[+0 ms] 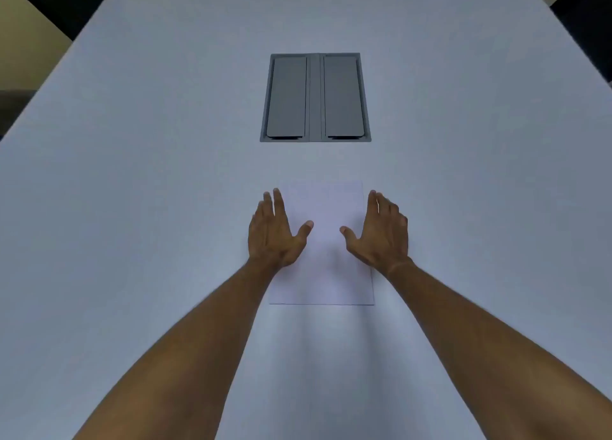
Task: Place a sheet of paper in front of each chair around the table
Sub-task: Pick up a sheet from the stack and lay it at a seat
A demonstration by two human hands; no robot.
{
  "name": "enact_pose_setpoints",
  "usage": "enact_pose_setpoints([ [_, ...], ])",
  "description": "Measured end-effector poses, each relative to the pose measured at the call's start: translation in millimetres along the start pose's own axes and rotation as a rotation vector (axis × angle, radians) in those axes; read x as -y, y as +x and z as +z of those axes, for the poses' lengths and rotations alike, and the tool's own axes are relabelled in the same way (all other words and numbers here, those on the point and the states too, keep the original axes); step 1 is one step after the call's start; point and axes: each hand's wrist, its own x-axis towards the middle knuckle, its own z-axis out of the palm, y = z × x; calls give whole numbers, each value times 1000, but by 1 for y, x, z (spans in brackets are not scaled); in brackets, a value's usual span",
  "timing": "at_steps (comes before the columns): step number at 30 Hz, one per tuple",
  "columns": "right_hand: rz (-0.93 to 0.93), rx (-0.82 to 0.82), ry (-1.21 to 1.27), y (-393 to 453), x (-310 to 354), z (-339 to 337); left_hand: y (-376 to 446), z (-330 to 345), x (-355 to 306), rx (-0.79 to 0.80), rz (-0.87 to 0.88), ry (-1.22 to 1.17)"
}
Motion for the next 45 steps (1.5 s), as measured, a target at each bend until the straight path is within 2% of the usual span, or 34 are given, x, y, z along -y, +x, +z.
enact_pose_setpoints([
  [5,119,66,49,-3,-2,18,0,16,7,109,-163,4],
  [14,355,210,326,-2,0,34,-1,28,16,119,-311,-41],
  [21,414,226,387,0,1,33,0,31,18,125,-381,-208],
  [27,429,194,455,-1,-2,33,-2,30,21,97,-359,-260],
  [37,409,84,408,-4,2,37,-4,27,18,50,-335,-263],
  [41,433,10,404,-2,3,37,-4,27,17,-20,-321,-276],
  [45,481,-63,511,4,-4,38,-1,27,17,-90,-342,-334],
])
